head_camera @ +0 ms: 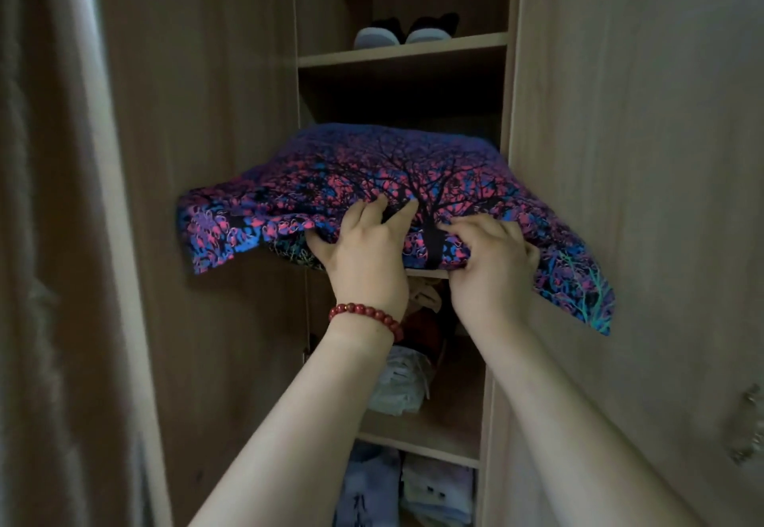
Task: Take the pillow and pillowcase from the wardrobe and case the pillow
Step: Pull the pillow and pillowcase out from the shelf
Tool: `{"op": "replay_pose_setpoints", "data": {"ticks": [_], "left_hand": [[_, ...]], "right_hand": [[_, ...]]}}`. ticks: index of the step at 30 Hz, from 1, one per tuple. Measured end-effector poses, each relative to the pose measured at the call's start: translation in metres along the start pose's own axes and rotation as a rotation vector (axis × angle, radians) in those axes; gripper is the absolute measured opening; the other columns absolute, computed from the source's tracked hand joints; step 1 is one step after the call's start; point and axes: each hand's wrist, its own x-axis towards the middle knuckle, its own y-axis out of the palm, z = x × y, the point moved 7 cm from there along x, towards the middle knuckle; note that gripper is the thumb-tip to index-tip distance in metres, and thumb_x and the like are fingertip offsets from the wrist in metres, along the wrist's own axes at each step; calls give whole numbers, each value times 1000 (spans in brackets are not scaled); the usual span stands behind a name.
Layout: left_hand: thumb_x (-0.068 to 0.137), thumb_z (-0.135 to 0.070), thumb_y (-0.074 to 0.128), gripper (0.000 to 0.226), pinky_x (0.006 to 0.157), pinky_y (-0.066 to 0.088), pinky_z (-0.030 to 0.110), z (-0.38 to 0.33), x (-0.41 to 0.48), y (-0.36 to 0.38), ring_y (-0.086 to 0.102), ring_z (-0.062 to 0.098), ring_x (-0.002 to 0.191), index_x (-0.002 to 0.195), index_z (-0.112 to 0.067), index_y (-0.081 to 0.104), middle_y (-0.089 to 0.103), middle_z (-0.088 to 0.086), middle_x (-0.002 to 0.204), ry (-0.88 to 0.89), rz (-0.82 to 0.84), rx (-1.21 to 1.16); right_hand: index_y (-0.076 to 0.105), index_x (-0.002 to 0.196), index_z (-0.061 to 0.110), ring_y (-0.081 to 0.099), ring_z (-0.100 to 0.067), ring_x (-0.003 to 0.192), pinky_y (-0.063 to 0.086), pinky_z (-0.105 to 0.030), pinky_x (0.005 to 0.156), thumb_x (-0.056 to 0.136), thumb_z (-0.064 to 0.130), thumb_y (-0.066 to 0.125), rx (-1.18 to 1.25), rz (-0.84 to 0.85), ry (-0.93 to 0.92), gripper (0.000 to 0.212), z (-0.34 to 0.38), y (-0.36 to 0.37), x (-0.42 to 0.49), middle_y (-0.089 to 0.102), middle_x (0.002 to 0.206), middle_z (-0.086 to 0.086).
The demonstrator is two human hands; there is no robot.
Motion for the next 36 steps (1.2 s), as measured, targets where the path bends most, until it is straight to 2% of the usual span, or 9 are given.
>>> {"op": "replay_pose_setpoints", "data": {"ticks": [9, 16, 21, 23, 26, 31, 36], "left_hand": [[78, -1, 60, 72, 98, 16, 74, -17, -61, -41, 25, 21, 133, 133, -44, 41, 40, -3, 140, -51, 45, 44], [74, 2, 58, 67, 100, 30, 62, -36, -96, -66, 33, 27, 120, 130, -34, 47, 47, -2, 128, -28, 130, 59], [72, 3, 58, 58, 92, 40, 47, -50, -122, -68, 39, 25, 107, 121, -27, 53, 55, -2, 115, 3, 156, -8], [72, 4, 58, 55, 90, 40, 39, -52, -127, -69, 39, 24, 103, 119, -25, 54, 56, -2, 111, 12, 138, -26], [72, 3, 59, 49, 82, 31, 26, -51, -130, -73, 39, 24, 99, 114, -22, 56, 57, -1, 106, 9, 133, -41], [74, 0, 58, 39, 78, 32, 28, -43, -133, -84, 41, 25, 94, 106, -20, 57, 58, 1, 100, 19, 178, -32], [73, -1, 59, 29, 73, 27, 25, -32, -137, -103, 33, 19, 82, 97, -18, 58, 58, 0, 93, 64, 162, -33]], "right_hand": [[65, 101, 21, 46, -24, 108, 28, -38, 81, 66, -8, 61, 25, 45, 8, 46, 8, -49, -47, 62, 111, 4], [60, 101, 19, 48, -25, 108, 20, -33, 76, 66, -6, 64, 53, 49, 31, 44, 11, -89, -80, 62, 110, 2], [58, 103, 14, 45, -27, 107, 29, -40, 83, 66, -7, 63, 33, 129, 86, 43, 0, -102, -97, 59, 108, -3], [57, 100, 13, 45, -28, 105, 28, -41, 83, 66, -6, 62, 28, 146, 98, 39, 0, -107, -102, 59, 105, -5], [55, 93, 11, 47, -29, 101, 28, -41, 81, 66, -7, 60, 26, 155, 90, 33, 6, -111, -106, 59, 99, -6], [52, 85, 15, 46, -28, 97, 20, -37, 75, 64, -10, 58, 13, 190, 76, 33, 25, -114, -112, 57, 90, -3], [51, 82, 16, 47, -28, 95, 30, -41, 80, 68, -7, 61, -8, 182, 84, 28, 47, -122, -118, 57, 88, -3]]}}
